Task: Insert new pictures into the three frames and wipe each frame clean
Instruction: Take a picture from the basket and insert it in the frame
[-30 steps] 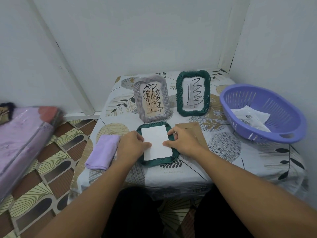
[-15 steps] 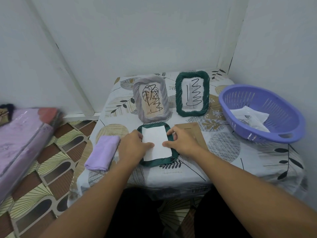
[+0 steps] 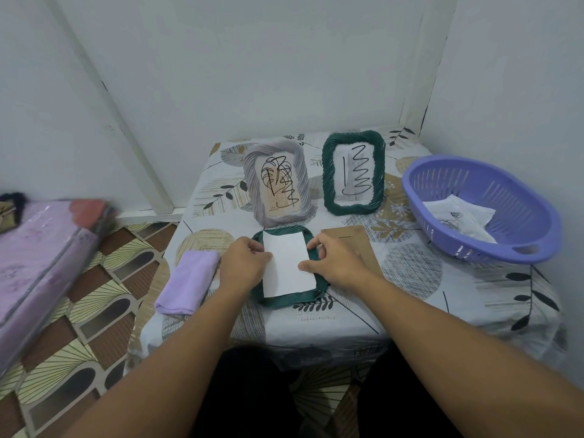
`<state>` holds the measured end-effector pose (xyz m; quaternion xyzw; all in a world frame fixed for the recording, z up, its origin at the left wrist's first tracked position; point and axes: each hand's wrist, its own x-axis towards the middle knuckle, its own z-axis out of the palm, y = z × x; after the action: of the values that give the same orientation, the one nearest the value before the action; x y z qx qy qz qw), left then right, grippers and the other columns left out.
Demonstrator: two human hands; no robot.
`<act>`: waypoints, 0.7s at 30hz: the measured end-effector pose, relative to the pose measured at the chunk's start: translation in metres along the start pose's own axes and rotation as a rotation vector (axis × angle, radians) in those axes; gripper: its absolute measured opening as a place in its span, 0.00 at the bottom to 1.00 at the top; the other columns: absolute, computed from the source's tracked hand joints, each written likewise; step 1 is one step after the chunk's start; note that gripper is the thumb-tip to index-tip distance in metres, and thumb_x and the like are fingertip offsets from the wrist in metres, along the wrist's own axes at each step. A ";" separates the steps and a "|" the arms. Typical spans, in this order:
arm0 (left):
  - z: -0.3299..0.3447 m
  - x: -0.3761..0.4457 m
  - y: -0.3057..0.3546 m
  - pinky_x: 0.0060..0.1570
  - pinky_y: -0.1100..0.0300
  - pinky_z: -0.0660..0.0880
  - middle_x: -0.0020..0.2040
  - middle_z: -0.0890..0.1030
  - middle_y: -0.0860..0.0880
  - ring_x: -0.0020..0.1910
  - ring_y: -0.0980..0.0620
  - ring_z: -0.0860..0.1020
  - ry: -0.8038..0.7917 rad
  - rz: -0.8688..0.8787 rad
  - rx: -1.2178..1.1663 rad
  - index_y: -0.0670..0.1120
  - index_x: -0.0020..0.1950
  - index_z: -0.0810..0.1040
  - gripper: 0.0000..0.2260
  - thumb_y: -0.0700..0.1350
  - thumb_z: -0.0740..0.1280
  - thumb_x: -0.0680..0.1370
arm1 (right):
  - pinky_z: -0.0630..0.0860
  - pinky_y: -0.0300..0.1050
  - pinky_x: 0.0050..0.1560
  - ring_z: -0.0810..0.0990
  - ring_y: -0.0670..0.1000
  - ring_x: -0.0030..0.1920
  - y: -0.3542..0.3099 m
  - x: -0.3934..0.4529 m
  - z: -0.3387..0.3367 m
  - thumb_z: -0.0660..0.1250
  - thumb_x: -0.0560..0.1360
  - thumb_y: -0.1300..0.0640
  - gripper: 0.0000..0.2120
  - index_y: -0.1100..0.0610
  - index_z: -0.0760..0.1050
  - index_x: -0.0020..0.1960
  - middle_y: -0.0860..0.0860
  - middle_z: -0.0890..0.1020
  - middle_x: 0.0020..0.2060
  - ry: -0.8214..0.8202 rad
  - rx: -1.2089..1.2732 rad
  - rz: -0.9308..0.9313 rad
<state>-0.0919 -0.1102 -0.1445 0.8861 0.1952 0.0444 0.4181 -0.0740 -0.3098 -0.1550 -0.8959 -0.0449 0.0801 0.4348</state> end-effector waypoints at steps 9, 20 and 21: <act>-0.001 -0.009 0.007 0.42 0.54 0.72 0.44 0.80 0.52 0.42 0.50 0.76 -0.005 0.139 -0.062 0.48 0.51 0.74 0.03 0.46 0.65 0.82 | 0.66 0.51 0.53 0.70 0.42 0.39 0.000 0.001 0.000 0.73 0.72 0.36 0.18 0.44 0.75 0.56 0.41 0.73 0.37 -0.014 -0.026 0.010; -0.019 -0.020 0.035 0.42 0.55 0.76 0.49 0.85 0.47 0.46 0.49 0.82 -0.155 0.025 -0.430 0.44 0.54 0.79 0.07 0.47 0.68 0.82 | 0.69 0.41 0.35 0.72 0.44 0.32 -0.028 -0.010 -0.031 0.68 0.81 0.47 0.13 0.56 0.82 0.47 0.47 0.78 0.32 0.018 0.276 0.035; -0.016 -0.020 0.039 0.43 0.54 0.77 0.49 0.85 0.47 0.48 0.48 0.83 -0.183 0.020 -0.424 0.43 0.54 0.80 0.08 0.47 0.68 0.82 | 0.70 0.42 0.36 0.72 0.44 0.30 -0.028 -0.010 -0.036 0.67 0.81 0.47 0.13 0.56 0.82 0.47 0.46 0.78 0.31 0.037 0.262 0.030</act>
<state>-0.1025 -0.1289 -0.1027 0.7807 0.1339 0.0080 0.6104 -0.0779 -0.3218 -0.1098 -0.8332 -0.0129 0.0752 0.5477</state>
